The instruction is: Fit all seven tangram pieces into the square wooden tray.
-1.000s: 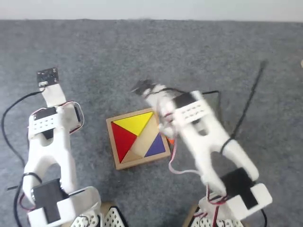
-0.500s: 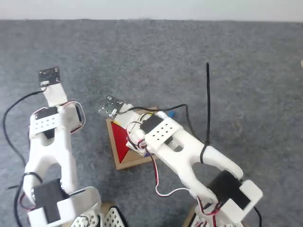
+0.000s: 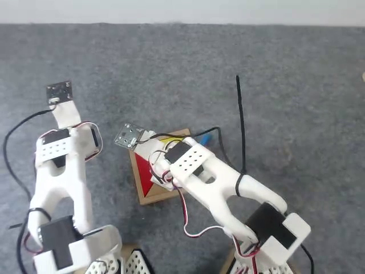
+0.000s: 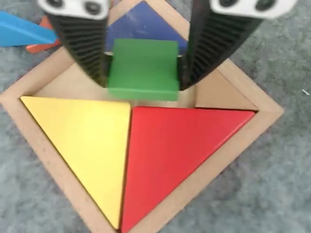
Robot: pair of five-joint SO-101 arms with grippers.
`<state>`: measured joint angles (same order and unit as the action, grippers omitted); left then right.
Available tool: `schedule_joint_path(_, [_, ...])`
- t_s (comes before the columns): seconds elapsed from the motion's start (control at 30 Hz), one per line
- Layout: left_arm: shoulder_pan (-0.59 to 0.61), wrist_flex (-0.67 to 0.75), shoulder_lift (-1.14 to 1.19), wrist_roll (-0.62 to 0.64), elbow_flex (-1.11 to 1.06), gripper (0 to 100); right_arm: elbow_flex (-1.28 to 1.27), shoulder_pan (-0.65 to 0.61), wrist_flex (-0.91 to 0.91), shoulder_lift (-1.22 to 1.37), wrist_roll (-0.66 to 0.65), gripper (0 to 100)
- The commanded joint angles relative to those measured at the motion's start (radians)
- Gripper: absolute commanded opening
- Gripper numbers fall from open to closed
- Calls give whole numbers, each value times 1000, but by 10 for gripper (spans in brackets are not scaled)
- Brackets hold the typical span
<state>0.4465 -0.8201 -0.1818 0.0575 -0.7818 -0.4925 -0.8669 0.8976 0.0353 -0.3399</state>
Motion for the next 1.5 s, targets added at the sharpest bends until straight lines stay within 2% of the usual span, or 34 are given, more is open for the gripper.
schedule_joint_path(0.0, [-5,21,-3,-9,2,13,5,-12,-7,-8,-14,314])
schedule_joint_path(0.37, [-5,21,-3,-9,2,13,25,27,97,-119,-15,281])
schedule_joint_path(0.53, [-5,20,-3,-9,2,13,-46,122,50,-223,-6,120])
schedule_joint_path(0.63, [-5,20,-3,-9,2,13,-152,131,-68,-249,-6,3])
schedule_joint_path(0.8, [-5,20,-3,-9,2,13,-278,131,-265,-234,-14,43])
schedule_joint_path(1.0, [-5,20,-3,-9,2,13,-278,119,-275,-193,-14,43])
schedule_joint_path(1.27, [-5,20,-3,-9,2,13,-284,8,-266,-186,-14,43])
schedule_joint_path(1.47, [-5,20,-3,-9,2,13,-279,-27,-223,-197,-14,43])
